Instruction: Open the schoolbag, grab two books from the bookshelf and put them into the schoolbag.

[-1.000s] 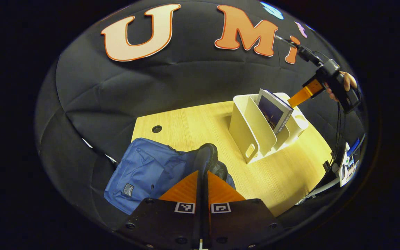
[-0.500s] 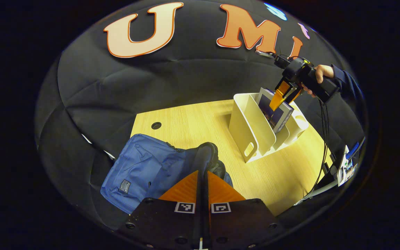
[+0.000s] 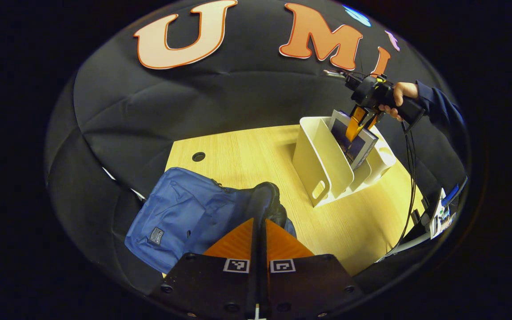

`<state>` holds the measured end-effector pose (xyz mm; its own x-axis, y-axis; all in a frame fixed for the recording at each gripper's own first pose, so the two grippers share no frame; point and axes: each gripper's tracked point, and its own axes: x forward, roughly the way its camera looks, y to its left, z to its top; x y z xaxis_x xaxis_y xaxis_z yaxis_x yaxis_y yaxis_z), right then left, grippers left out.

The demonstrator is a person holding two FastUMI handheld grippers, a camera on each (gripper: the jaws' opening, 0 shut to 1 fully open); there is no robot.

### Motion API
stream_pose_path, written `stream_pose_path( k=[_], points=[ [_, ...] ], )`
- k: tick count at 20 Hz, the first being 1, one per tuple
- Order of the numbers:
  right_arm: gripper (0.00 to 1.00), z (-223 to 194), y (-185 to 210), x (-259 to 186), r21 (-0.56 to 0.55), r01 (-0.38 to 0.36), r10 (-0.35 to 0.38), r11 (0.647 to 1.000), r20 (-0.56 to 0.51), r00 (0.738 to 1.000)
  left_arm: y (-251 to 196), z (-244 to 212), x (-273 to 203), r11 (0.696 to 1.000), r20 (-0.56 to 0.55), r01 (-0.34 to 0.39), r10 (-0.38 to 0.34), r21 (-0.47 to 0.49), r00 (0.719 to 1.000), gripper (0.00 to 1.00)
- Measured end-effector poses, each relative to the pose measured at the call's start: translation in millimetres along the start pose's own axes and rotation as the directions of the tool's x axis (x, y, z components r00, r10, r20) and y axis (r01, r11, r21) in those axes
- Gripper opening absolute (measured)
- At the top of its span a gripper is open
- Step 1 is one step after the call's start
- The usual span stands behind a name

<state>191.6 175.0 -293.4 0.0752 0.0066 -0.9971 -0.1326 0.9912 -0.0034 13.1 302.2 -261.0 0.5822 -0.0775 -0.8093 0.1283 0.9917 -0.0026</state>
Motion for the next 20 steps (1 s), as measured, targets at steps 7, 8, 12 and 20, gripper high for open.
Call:
stream_pose_path(
  k=[7,8,12,20],
  points=[
    [0.31,0.0,4.4,-22.3,0.042,-0.052,0.051,0.998,0.033,0.998,-0.3,-0.3,2.6,1.000,-0.002,0.003,-0.003,0.000,1.000,0.03],
    [0.30,-1.3,4.5,-27.4,0.045,-0.064,0.062,0.997,0.044,0.997,-1.1,-0.8,2.1,1.000,0.000,0.005,-0.005,0.002,1.000,0.03],
    [0.30,-2.6,-2.0,-62.0,0.028,-0.085,0.081,0.996,0.106,0.991,-2.8,-0.5,1.6,1.000,0.000,0.010,-0.010,0.005,1.000,0.03],
    [0.30,-7.2,-8.3,-150.9,0.016,-0.183,0.173,0.983,0.253,0.952,-2.0,1.0,-2.3,1.000,0.006,0.009,-0.009,0.016,1.000,0.03]
  ],
)
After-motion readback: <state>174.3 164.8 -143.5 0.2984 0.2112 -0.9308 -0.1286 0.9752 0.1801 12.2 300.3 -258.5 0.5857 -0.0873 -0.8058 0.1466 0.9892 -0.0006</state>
